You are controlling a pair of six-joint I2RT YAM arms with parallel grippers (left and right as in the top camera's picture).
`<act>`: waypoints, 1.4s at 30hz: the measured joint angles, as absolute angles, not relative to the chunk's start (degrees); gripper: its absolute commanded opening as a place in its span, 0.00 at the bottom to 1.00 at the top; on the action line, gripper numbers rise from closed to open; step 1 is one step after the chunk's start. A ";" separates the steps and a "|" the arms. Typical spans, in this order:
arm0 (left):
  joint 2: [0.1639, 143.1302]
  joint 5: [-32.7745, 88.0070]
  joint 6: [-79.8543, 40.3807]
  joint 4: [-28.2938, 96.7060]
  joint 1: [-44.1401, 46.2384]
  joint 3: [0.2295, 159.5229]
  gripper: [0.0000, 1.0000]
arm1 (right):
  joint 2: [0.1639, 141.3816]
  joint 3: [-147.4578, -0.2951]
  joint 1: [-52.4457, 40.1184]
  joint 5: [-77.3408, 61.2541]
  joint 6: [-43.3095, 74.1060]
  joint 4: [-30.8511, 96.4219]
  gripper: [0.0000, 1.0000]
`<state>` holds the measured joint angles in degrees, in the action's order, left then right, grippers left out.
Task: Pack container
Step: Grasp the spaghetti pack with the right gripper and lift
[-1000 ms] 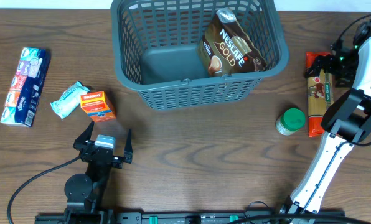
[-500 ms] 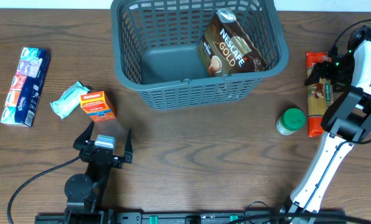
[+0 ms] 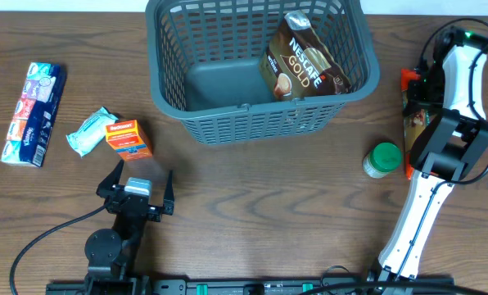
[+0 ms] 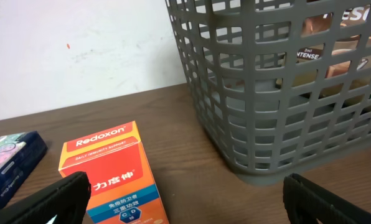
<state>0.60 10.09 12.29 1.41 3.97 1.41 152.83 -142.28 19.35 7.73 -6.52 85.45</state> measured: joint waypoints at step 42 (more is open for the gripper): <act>0.60 10.09 12.29 1.41 3.97 1.41 0.99 | 151.52 -151.35 26.33 -46.09 -8.38 77.49 0.01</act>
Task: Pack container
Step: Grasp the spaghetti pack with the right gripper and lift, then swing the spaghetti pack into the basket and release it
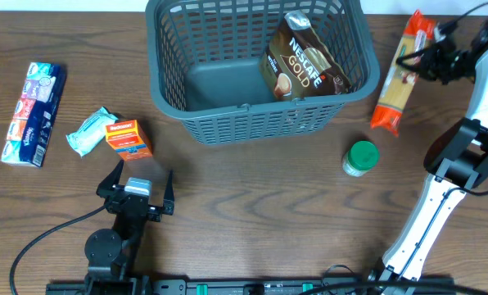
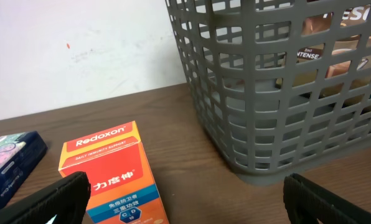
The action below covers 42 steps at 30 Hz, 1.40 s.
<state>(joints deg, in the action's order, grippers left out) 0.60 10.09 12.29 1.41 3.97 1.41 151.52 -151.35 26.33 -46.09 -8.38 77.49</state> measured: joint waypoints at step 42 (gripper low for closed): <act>0.60 10.09 12.29 1.39 3.97 1.41 0.98 | 123.02 -157.42 -23.53 -20.88 -26.20 76.90 0.01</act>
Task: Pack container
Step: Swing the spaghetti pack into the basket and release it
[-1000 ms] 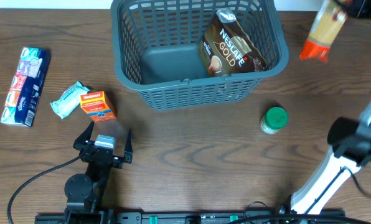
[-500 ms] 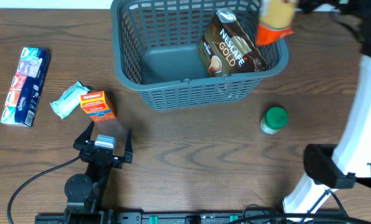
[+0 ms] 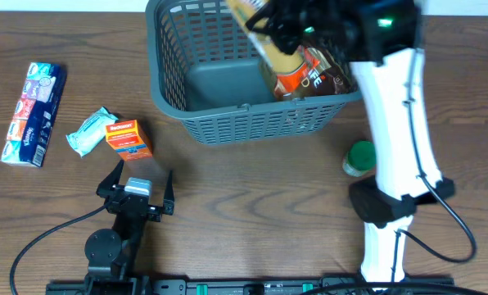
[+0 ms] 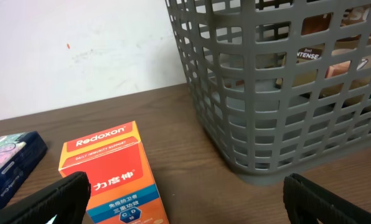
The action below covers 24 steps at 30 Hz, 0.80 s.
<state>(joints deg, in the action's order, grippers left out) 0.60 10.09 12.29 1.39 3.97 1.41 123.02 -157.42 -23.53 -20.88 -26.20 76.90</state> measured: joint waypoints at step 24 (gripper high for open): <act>0.60 10.09 12.29 1.41 3.97 1.41 0.98 | 112.79 -157.86 -13.06 -0.05 -20.21 86.54 0.95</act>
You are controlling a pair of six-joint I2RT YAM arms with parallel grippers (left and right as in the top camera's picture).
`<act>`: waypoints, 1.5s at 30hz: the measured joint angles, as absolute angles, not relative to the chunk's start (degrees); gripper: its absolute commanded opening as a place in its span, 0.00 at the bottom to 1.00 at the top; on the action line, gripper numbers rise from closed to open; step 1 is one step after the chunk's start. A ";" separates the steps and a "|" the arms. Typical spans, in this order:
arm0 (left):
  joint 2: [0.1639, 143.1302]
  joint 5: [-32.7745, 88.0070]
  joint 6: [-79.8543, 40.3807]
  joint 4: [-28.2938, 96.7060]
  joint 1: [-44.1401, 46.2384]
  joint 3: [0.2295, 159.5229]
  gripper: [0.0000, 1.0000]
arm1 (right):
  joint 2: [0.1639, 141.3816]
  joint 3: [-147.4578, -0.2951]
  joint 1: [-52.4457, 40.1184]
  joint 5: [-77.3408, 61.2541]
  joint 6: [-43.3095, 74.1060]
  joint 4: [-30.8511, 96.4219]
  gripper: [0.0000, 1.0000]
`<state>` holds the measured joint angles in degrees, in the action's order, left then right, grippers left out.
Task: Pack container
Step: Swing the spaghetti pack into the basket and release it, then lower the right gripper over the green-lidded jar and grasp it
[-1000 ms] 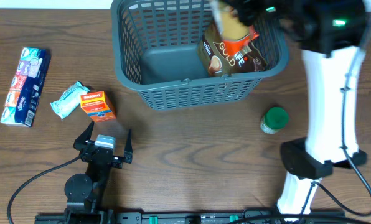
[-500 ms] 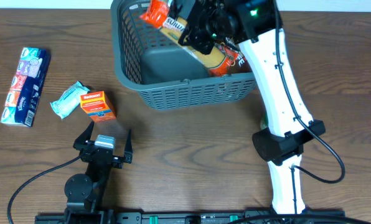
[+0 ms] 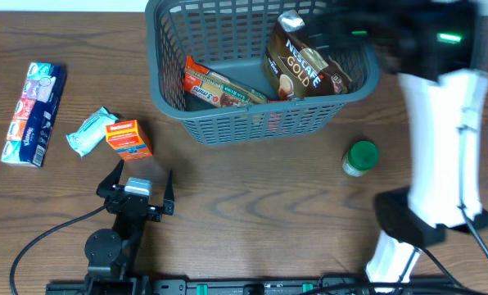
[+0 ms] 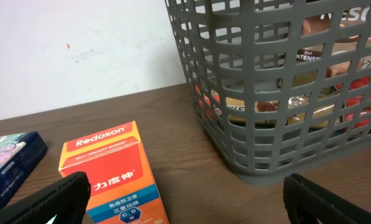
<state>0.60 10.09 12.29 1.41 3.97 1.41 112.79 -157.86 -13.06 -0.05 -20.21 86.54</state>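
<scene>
The grey basket (image 3: pixel 166 98) stands at the back middle of the table. Inside it are a brown Nescafe Gold bag (image 3: pixel 305 65) and a long red-orange packet (image 3: pixel 223 86) lying flat on the left of the floor. That packet (image 4: pixel 300 102) also shows through the basket wall (image 4: pixel 266 37) in the left wrist view. My right arm (image 3: pixel 440 49) is blurred beside the basket's right rim, its jaws unclear. My left gripper (image 3: pixel 143 174) rests open near the front left, just behind an orange Redoxon box (image 3: pixel 129 138), which also fills the lower left of the wrist view (image 4: pixel 108 165).
A green-lidded jar (image 3: pixel 360 157) stands right of the basket. A white and teal pouch (image 3: pixel 87 131) touches the orange box. A tissue pack (image 3: pixel 33 113) lies at the far left, and its corner (image 4: pixel 11 155) shows in the left wrist view.
The red-orange packet was held over the basket by my right gripper and now lies inside it, let go. My right arm has moved to the right of the basket. The left arm is unchanged.
My right gripper was down at the packet by the table's right edge, next to the green jar. Then it held the packet up, right of the basket, and the jar stood slightly further left. Then the packet was over the basket, and now it lies inside.
</scene>
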 measured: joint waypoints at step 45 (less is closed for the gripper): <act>0.60 10.09 12.29 1.41 3.97 1.43 0.98 | 48.93 -50.63 9.93 -9.19 -2.00 51.99 0.99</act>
